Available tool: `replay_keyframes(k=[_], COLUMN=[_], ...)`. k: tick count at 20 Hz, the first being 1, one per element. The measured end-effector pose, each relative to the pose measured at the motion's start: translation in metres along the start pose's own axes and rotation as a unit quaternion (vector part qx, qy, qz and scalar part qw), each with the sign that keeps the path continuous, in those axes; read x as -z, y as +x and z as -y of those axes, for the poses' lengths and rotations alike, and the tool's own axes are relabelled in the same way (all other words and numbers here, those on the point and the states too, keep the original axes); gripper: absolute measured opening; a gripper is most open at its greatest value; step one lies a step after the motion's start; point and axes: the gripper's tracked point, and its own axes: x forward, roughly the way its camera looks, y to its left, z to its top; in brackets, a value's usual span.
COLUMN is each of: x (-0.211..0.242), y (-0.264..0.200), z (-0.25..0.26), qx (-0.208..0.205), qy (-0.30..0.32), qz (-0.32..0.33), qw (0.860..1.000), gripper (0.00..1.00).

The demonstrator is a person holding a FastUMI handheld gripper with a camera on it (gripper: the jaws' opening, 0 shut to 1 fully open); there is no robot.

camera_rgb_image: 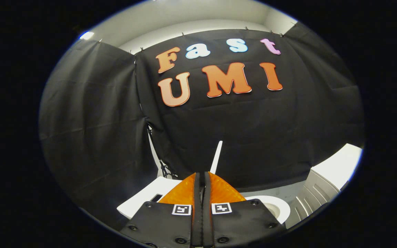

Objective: Open the toilet lid.

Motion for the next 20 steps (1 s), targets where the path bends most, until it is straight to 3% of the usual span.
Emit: replay_keyframes(k=[14,20], x=[0.007,0.015], y=[0.016,0.021], z=[-0.103,-0.141], qx=[-0.015,-0.033], qy=[-0.083,-0.09], qz=[0.019,0.02], qw=[0.996,0.995], gripper=[0.08,0.08])
